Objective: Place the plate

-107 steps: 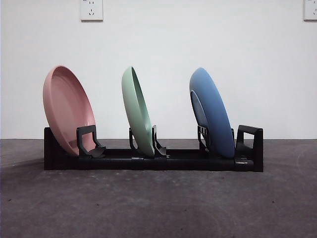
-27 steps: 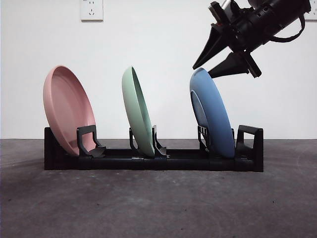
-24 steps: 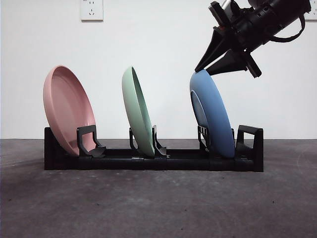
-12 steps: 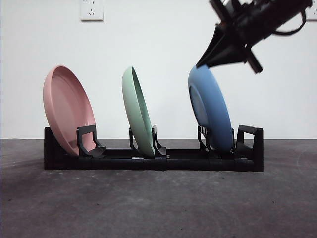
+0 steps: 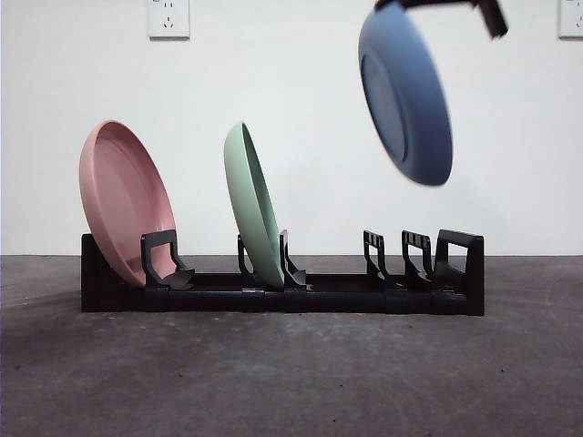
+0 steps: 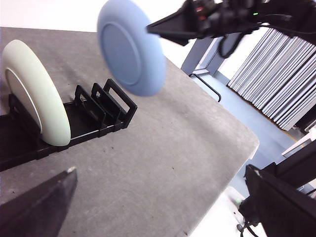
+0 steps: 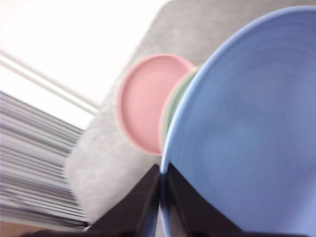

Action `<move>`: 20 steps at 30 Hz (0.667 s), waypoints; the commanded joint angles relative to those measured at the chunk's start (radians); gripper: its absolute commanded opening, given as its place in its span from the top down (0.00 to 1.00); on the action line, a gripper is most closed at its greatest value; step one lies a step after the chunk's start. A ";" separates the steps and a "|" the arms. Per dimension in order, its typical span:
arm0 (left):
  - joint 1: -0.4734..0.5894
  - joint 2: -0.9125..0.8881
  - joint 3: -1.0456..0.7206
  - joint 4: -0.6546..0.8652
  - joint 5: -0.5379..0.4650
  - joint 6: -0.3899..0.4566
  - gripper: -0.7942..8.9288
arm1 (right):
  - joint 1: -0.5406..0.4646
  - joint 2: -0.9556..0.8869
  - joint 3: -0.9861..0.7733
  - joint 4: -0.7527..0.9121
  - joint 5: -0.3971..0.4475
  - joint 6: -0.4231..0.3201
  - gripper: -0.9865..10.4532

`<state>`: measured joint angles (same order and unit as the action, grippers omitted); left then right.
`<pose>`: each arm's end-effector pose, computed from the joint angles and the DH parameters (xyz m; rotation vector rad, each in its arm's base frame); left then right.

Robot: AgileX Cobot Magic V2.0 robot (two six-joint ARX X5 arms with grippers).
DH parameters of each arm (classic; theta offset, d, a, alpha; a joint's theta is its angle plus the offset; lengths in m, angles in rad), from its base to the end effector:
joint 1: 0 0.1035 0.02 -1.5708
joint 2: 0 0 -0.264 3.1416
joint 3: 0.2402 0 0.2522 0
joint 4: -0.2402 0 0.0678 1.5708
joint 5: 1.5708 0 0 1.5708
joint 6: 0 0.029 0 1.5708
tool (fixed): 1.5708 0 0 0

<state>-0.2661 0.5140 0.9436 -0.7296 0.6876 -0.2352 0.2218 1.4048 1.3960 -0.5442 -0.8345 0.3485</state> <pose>0.0666 -0.0372 0.3632 -0.2806 0.4151 -0.9072 0.2841 0.0861 0.3759 0.4822 0.7290 0.9260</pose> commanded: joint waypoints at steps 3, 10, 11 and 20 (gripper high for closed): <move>-0.003 0.002 0.018 0.011 0.008 0.015 0.34 | 0.014 -0.098 0.026 -0.084 -0.014 -0.028 0.90; -0.003 0.002 0.018 0.011 0.008 0.037 0.34 | 0.140 -0.233 0.025 -0.341 0.082 -0.182 0.90; -0.003 0.002 0.018 0.011 0.007 0.039 0.34 | 0.169 -0.247 0.025 -0.374 0.118 -0.197 0.90; -0.003 0.002 0.018 0.010 -0.014 0.040 0.34 | 0.561 -0.280 0.020 -0.557 0.444 -0.232 0.90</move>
<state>-0.2661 0.5140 0.9436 -0.7300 0.6792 -0.2108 0.7437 1.1164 1.3964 -1.1133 -0.4053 0.1356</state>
